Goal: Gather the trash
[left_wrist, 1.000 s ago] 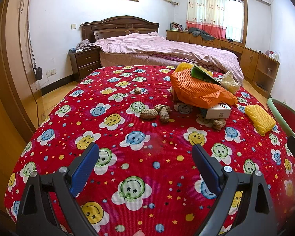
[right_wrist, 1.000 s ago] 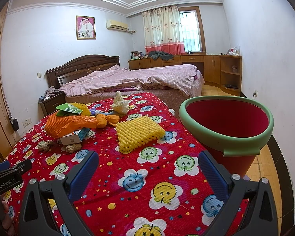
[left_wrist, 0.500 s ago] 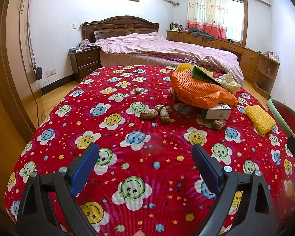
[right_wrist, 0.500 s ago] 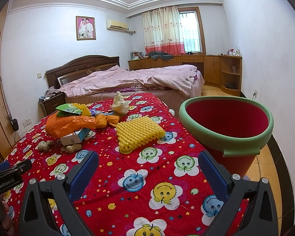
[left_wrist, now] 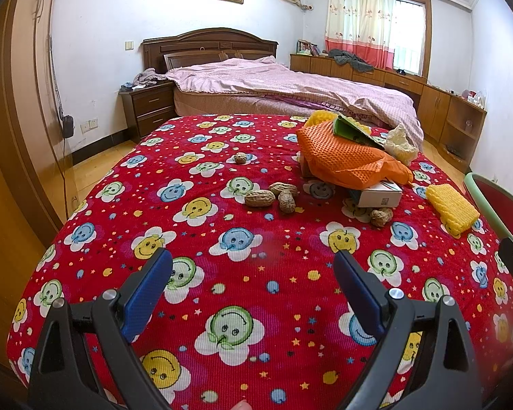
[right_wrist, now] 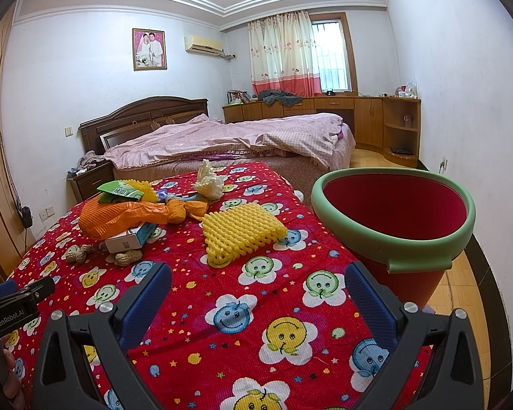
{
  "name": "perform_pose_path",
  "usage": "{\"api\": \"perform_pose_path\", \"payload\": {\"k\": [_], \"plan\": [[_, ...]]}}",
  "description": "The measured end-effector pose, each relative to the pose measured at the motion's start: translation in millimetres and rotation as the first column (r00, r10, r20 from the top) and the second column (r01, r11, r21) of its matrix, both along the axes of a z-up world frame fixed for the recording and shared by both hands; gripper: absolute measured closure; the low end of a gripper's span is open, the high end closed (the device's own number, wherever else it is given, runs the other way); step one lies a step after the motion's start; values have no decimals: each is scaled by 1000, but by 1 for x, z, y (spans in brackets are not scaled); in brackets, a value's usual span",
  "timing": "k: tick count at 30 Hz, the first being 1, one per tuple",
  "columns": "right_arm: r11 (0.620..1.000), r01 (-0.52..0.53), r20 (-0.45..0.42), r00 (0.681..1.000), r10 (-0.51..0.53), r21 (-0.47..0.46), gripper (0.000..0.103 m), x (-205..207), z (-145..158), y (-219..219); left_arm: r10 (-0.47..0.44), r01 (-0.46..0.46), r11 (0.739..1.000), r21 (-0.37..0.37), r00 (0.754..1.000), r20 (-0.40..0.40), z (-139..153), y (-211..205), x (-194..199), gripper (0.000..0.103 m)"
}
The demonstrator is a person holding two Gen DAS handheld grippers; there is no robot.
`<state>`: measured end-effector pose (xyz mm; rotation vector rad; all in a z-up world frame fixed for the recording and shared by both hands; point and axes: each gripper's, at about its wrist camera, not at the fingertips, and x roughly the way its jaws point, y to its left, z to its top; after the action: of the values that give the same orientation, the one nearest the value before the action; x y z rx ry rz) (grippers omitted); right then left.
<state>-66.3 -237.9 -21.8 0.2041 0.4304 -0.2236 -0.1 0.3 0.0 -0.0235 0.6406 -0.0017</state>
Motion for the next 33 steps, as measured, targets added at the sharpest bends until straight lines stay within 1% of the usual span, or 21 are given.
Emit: {"api": "perform_pose_path", "payload": {"k": [21, 26, 27, 29, 33], "plan": [[1000, -1, -4, 1000, 1, 4, 0, 0, 0, -1, -4, 4, 1000, 0, 1000, -7, 0, 0, 1, 8], [1000, -19, -44, 999, 20, 23, 0, 4, -1, -5, -25, 25, 1000, -19, 999, -35, 3, -2, 7, 8], [999, -28, -68, 997, 30, 35, 0, 7, -1, -7, -34, 33, 999, -25, 999, -40, 6, -4, 10, 8], [998, -44, -95, 994, 48, 47, 0, 17, -2, -7, -55, 54, 998, -27, 998, -37, 14, -8, 16, 8], [996, -56, -126, 990, 64, 62, 0, 20, 6, -13, -84, 83, 996, -23, 996, -32, 26, -13, 26, 8]]}}
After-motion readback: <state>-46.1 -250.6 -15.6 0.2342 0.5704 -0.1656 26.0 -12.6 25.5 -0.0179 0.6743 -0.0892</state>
